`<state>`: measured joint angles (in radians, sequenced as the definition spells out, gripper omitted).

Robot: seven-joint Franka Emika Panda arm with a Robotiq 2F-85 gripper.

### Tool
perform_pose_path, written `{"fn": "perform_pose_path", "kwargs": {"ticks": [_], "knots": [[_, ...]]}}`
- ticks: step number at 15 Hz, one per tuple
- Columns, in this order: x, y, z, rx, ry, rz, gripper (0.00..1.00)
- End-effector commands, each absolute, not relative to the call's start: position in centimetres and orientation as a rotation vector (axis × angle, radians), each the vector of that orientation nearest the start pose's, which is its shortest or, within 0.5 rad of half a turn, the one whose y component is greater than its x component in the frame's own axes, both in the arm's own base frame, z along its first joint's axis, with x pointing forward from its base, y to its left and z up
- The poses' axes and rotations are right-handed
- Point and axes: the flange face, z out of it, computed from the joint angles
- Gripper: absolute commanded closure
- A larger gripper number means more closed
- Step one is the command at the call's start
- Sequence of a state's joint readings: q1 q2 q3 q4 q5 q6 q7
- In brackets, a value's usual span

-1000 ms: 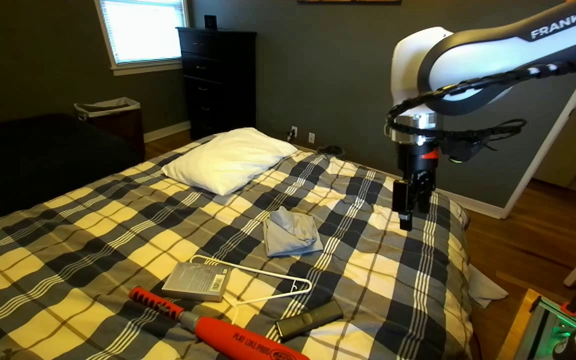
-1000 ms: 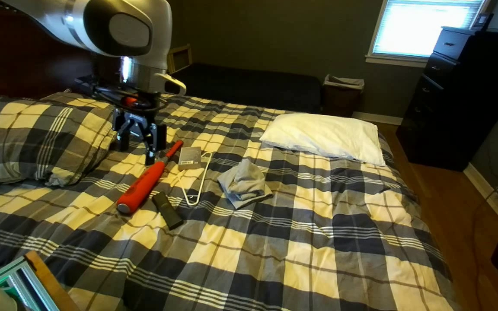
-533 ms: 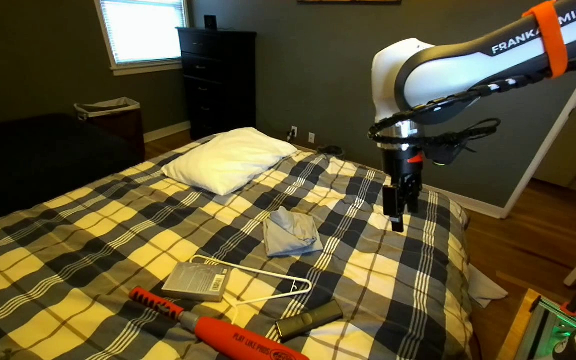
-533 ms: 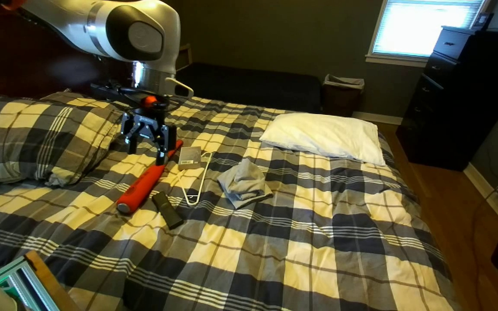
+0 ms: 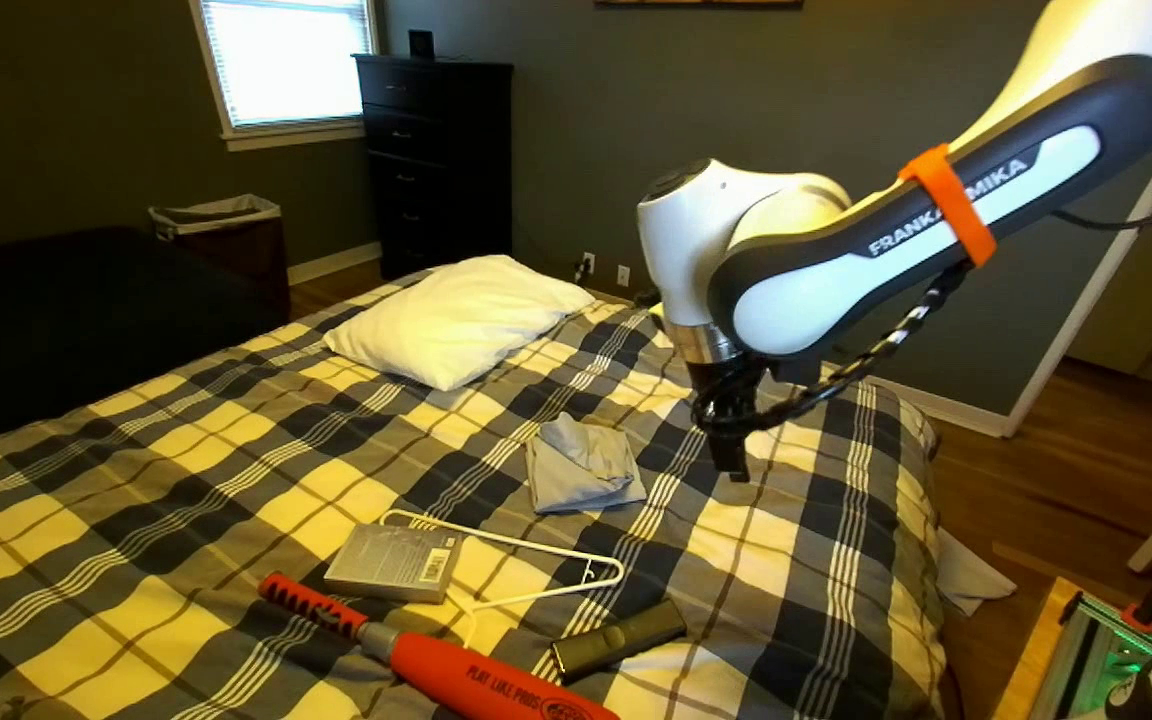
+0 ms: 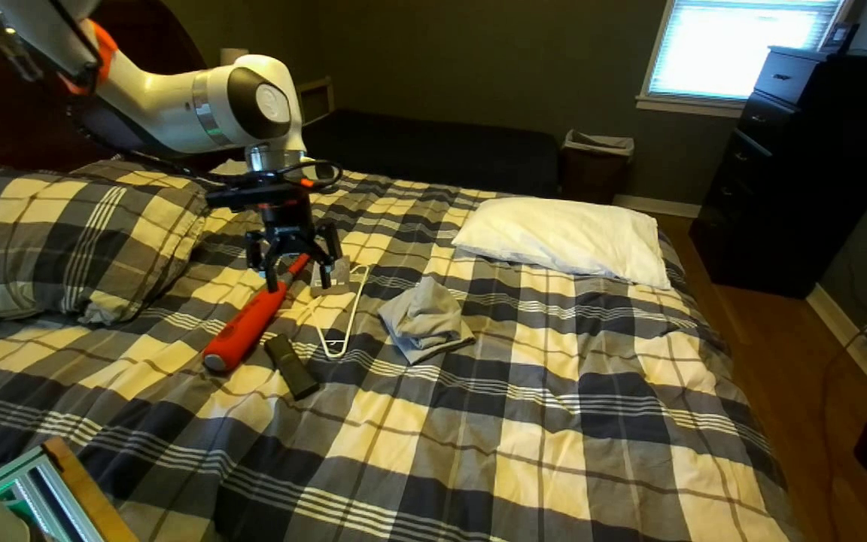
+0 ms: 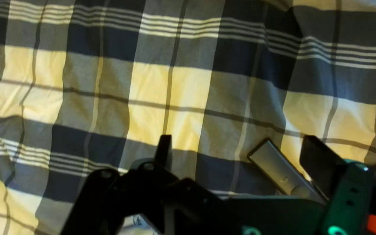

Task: Move the remote control to the right.

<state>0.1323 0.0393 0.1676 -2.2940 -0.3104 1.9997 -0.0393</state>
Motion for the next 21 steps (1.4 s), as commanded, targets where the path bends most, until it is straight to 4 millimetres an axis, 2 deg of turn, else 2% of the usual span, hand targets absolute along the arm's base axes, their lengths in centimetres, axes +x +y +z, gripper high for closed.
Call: {"fn": "perform_pose_path", "kwargs": {"ticks": [1, 2, 4, 7, 8, 9, 11, 14, 17, 21], "knots": [[50.8, 17.1, 28.6, -3.232, -1.201, 0.409, 0.00], [48.6, 15.2, 29.7, -3.266, -1.047, 0.442, 0.00], [49.2, 16.1, 28.8, -3.254, -1.071, 0.445, 0.00], [49.3, 15.4, 29.3, -3.264, -1.052, 0.436, 0.00], [49.9, 16.4, 28.6, -3.274, -1.127, 0.372, 0.00], [50.3, 17.2, 27.8, -3.281, -1.124, 0.367, 0.00], [51.1, 19.9, 25.9, -3.250, -1.212, 0.237, 0.00], [51.0, 24.1, 22.8, -3.163, -1.314, 0.110, 0.00], [49.7, 27.7, 19.6, -3.090, -1.364, 0.104, 0.00], [45.4, 30.4, 16.1, -3.084, -1.309, 0.236, 0.00]]}}
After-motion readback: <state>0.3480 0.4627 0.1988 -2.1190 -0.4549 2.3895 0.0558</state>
